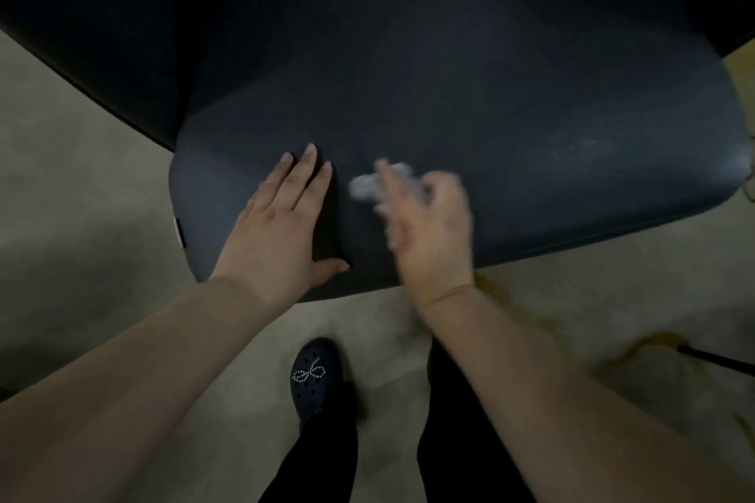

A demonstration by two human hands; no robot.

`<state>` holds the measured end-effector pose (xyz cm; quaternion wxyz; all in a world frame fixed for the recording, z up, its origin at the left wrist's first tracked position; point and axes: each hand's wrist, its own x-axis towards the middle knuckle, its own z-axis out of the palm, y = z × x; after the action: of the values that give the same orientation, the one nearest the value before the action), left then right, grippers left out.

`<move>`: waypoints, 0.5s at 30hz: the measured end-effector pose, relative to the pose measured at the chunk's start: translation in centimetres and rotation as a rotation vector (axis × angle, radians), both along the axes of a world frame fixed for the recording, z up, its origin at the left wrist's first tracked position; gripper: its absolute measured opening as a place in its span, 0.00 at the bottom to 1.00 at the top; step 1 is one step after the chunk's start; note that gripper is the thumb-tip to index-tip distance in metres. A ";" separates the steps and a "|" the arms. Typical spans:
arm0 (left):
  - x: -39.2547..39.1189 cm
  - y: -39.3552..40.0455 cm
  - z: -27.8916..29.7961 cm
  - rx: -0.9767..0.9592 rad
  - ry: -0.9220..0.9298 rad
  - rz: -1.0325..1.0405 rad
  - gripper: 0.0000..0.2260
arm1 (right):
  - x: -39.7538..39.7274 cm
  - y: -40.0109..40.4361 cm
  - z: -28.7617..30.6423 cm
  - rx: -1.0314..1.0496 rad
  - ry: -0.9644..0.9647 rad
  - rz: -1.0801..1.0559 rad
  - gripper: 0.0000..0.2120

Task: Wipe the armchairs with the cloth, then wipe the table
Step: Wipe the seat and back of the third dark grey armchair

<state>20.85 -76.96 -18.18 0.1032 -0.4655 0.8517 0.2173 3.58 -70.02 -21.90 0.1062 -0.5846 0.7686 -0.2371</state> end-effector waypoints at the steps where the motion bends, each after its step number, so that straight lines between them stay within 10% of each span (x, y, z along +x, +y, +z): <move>1: 0.0 0.2 0.0 -0.006 -0.010 -0.012 0.51 | -2.4 -0.1 -0.2 0.010 0.114 -0.153 0.17; 5: 0.0 0.5 0.1 -0.026 -0.004 -0.033 0.51 | -5.5 -0.4 -0.2 -0.040 -0.055 -0.444 0.17; 10: -1.7 -0.2 0.2 -0.003 0.028 -0.058 0.50 | -0.6 1.0 0.2 0.006 0.029 0.062 0.18; 15: -3.7 -1.2 0.2 -0.030 0.024 -0.054 0.51 | -11.5 1.1 0.6 0.038 -0.059 -0.485 0.17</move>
<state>17.13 -78.17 -18.01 0.0920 -0.4410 0.8684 0.2071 -7.88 -68.89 -21.31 0.0796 -0.3737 0.8874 -0.2580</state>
